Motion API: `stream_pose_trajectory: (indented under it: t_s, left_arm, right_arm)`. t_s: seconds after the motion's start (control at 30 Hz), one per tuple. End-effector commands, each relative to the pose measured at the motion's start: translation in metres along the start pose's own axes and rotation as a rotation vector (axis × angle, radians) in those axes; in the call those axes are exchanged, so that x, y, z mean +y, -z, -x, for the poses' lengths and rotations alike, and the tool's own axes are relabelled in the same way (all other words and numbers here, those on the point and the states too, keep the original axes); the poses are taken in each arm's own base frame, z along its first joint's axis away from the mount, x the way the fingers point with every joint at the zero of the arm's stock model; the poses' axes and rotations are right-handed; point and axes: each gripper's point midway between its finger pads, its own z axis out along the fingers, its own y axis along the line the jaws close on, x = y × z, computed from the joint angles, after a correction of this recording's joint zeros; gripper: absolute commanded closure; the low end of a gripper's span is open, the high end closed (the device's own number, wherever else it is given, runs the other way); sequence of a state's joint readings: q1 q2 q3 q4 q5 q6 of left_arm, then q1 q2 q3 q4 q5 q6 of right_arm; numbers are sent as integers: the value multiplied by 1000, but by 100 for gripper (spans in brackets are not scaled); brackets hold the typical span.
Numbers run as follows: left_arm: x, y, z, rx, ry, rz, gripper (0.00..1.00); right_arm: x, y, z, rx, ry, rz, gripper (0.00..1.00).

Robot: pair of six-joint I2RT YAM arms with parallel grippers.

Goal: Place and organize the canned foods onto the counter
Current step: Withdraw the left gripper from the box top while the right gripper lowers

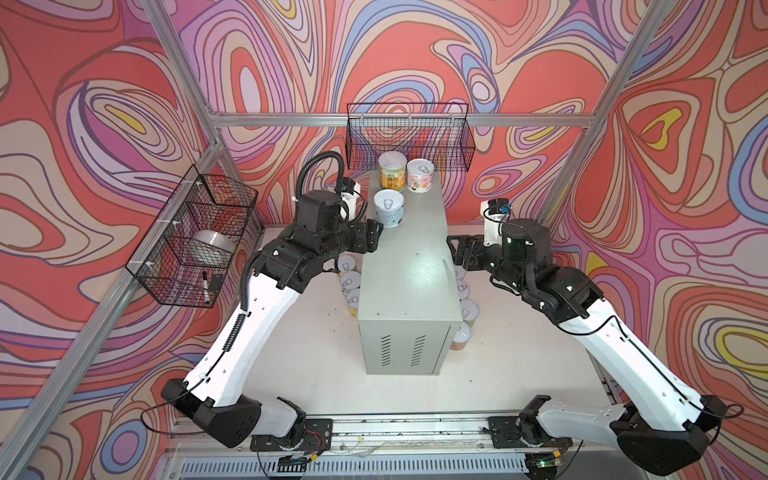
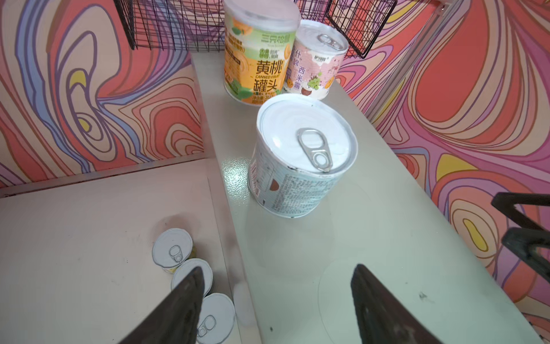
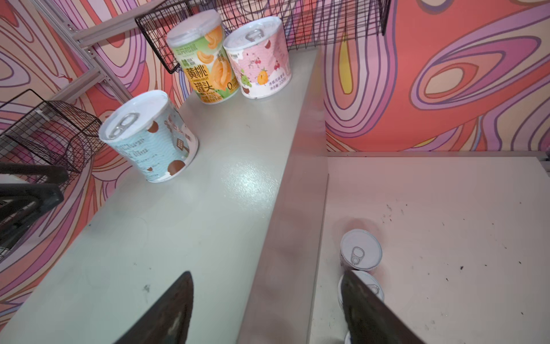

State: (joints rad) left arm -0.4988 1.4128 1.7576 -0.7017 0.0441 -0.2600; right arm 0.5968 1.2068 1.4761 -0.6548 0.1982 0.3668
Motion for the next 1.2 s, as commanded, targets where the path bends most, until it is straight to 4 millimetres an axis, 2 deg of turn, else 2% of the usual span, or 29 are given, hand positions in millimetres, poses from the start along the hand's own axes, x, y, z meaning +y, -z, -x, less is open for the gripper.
stream_pose_trajectory:
  t_s: [0.0, 0.5, 1.17]
  left_arm:
    - [-10, -8, 11, -42, 13, -42, 27]
    - [-1, -62, 10, -34, 28, 14, 27]
    - [11, -106, 18, -17, -10, 77, 28]
  right_arm:
    - [-11, 3, -7, 6, -19, -46, 20]
    - [-21, 2, -8, -18, 15, -91, 19]
    - [-24, -13, -13, -16, 27, -115, 19]
